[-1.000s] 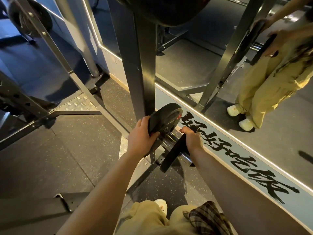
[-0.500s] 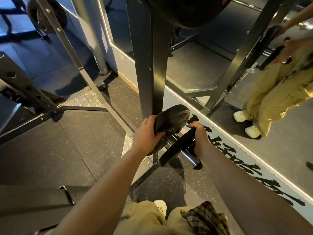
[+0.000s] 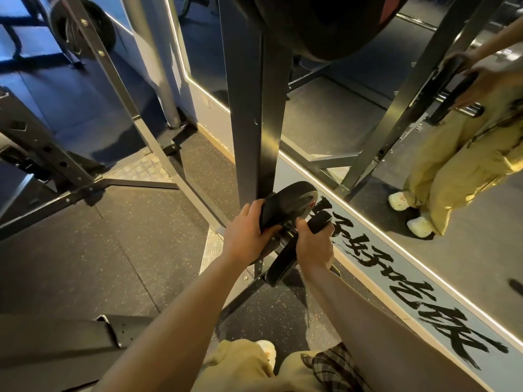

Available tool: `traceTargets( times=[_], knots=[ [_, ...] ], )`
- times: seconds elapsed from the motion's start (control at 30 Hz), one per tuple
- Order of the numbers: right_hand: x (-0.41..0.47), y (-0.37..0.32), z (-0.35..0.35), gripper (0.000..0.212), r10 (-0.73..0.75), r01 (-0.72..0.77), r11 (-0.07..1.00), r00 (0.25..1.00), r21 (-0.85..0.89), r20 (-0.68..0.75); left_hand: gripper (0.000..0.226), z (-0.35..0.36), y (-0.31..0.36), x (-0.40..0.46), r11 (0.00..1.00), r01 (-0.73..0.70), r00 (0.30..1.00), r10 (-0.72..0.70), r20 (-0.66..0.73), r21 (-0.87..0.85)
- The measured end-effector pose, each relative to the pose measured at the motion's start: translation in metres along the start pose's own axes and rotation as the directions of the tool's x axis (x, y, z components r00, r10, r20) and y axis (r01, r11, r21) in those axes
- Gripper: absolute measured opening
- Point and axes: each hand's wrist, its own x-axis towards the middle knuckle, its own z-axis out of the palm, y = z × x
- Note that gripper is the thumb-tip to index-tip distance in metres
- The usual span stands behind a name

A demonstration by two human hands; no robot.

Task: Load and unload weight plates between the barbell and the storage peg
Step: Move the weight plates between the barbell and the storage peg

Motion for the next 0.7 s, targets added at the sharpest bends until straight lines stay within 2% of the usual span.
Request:
traceTargets(
  times=[0.1,0.2,0.33,0.47,0.53,0.6,0.7],
  knots=[
    [0.013,-0.005,0.003,0.048,0.122,-0.124,0.990,0.992,0.064,0.031,0.055,-0.001,-0.002,0.001,0.999,-0.048,0.999,0.048,0.009,-0.006],
    [0.026,-0.017,0.008,0.077,0.263,-0.274,0.944,0.961,0.186,0.080,0.057,-0.003,-0.004,0.002,0.997,-0.077,0.997,0.077,0.014,-0.006],
    [0.037,-0.029,0.004,0.049,0.322,-0.376,0.855,0.925,0.356,0.203,0.068,-0.003,-0.003,0.001,0.998,-0.058,0.998,0.059,0.013,-0.019],
    [0.037,-0.033,-0.002,0.050,0.326,-0.415,0.832,0.902,0.367,0.282,0.065,-0.003,-0.003,-0.003,0.997,-0.049,0.998,0.052,0.044,-0.063],
    [0.036,-0.025,0.001,0.062,0.295,-0.385,0.861,0.911,0.333,0.289,0.058,-0.003,-0.002,-0.003,0.997,-0.033,0.998,0.037,0.047,-0.075],
    [0.031,-0.015,0.003,0.072,0.206,-0.275,0.932,0.938,0.236,0.277,0.054,-0.003,-0.001,-0.003,0.996,-0.016,0.999,0.020,0.041,-0.089],
    [0.008,-0.007,0.008,0.066,-0.055,0.051,0.998,0.987,0.028,0.152,0.053,-0.004,0.002,0.000,0.996,-0.020,0.999,0.024,0.043,-0.088]
  ],
)
